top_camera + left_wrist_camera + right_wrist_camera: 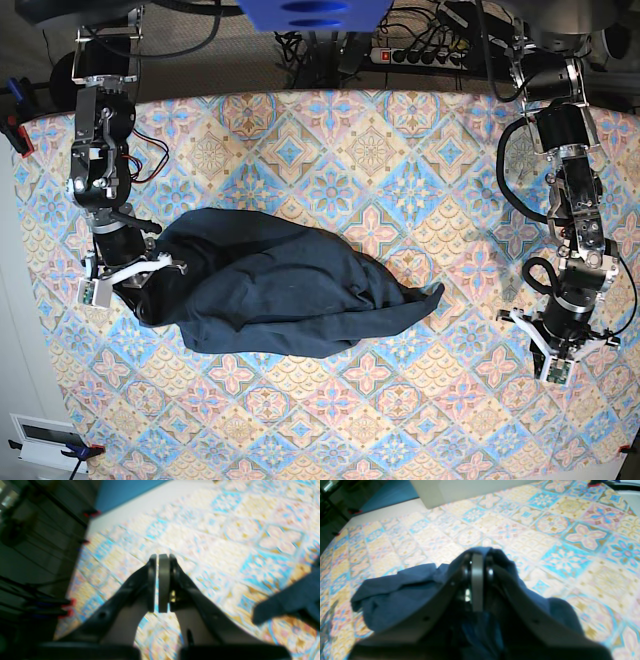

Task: Layout the t-shirt on the table in an organized manner, then fold the t-shirt properly
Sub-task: 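Lift the shirt with both grippers and swing it across the table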

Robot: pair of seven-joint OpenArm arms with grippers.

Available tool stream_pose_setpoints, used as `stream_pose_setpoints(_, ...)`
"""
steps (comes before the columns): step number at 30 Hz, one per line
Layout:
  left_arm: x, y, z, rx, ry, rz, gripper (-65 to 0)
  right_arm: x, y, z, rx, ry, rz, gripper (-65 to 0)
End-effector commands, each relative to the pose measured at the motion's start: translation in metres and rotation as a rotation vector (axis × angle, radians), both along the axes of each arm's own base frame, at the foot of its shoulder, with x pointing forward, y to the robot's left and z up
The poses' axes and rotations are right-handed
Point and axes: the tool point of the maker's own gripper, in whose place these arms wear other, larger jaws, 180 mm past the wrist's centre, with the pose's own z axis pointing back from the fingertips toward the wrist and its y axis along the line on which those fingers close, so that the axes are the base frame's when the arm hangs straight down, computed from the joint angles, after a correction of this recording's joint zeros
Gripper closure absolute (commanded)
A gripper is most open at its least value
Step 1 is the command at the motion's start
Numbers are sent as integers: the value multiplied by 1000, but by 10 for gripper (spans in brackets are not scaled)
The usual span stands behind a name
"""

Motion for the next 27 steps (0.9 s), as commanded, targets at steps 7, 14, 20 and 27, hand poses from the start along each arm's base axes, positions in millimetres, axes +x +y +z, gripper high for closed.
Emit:
stream_pose_setpoints(7,-4,-49,-62,-41,162,-133,-158,3,-2,19,-11,-62,5,0)
stream_pose_setpoints(14,-12,-73,-125,-2,335,-204,-230,3,-1,20,-11,-63,7,0)
stream_pose_setpoints(20,-10,-85,-158,-10,377,-248,-230,3,-2,20,-11,-64,4,0)
stream_pose_setpoints(27,11,-81,-173,-64,407,-206,-232,3,-3,20,-10,-65,2,0)
